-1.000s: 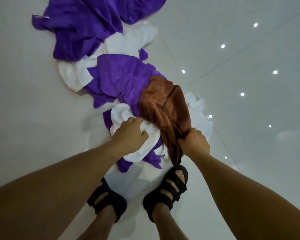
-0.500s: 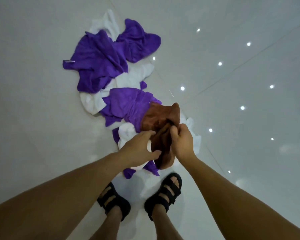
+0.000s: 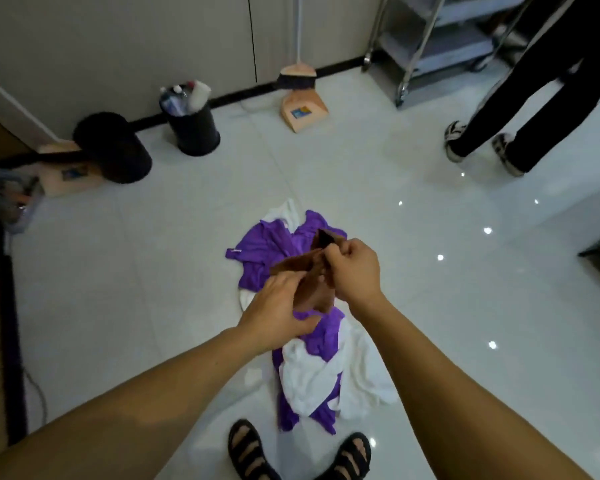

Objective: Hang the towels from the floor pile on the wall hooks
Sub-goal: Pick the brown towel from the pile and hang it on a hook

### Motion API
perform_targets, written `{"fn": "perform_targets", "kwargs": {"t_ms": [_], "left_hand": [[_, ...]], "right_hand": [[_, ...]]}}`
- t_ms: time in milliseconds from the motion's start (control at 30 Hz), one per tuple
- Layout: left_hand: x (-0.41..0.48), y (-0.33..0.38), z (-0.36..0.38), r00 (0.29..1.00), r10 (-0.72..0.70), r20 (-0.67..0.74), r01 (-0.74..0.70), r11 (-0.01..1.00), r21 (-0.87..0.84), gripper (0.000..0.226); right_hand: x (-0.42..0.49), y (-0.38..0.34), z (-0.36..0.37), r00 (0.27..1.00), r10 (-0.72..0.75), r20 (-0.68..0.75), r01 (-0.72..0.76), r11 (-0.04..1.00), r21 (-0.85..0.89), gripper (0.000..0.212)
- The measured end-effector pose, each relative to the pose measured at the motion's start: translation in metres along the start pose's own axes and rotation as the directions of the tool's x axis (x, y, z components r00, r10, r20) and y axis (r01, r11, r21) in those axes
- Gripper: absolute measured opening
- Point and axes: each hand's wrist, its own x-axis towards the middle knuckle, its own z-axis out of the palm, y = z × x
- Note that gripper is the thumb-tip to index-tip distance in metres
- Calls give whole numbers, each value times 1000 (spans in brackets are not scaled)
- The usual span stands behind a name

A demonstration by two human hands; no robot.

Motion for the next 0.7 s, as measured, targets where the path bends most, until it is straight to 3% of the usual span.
{"fn": "perform_targets", "kwargs": {"t_ms": [100, 200, 300, 367, 467, 533, 633, 700], "left_hand": [[-12, 19, -47, 979, -66, -191, 47, 993, -105, 69], [-29, 30, -97, 945, -93, -313, 95, 995, -11, 35], [-56, 39, -140, 959, -132, -249, 117, 990, -73, 21], [-78, 46, -164, 976, -170, -134, 144, 972, -185, 19], [-115, 51, -189, 968, -236, 84, 250, 922, -294, 27], [-140, 55, -203, 916, -356, 187, 397, 873, -283, 36], [-172, 62, -221, 864, -470, 182, 504, 799, -327, 36], [-199, 70, -235, 866, -493, 81, 451, 702, -552, 30]], "right_hand": [[-31, -66, 3, 983, -169, 75, 163, 984, 71, 25], [-56, -122, 0, 961, -274, 25, 268, 954, 136, 21], [-75, -166, -7, 925, -379, -25, 378, 913, 156, 17], [-87, -187, -8, 898, -439, -3, 435, 890, 136, 16], [-111, -212, -4, 840, -520, 153, 476, 842, 253, 14], [-132, -226, -2, 770, -572, 282, 461, 805, 372, 16], [-156, -235, 0, 665, -608, 434, 385, 776, 499, 16], [-165, -233, 2, 616, -585, 528, 312, 796, 519, 16]]}}
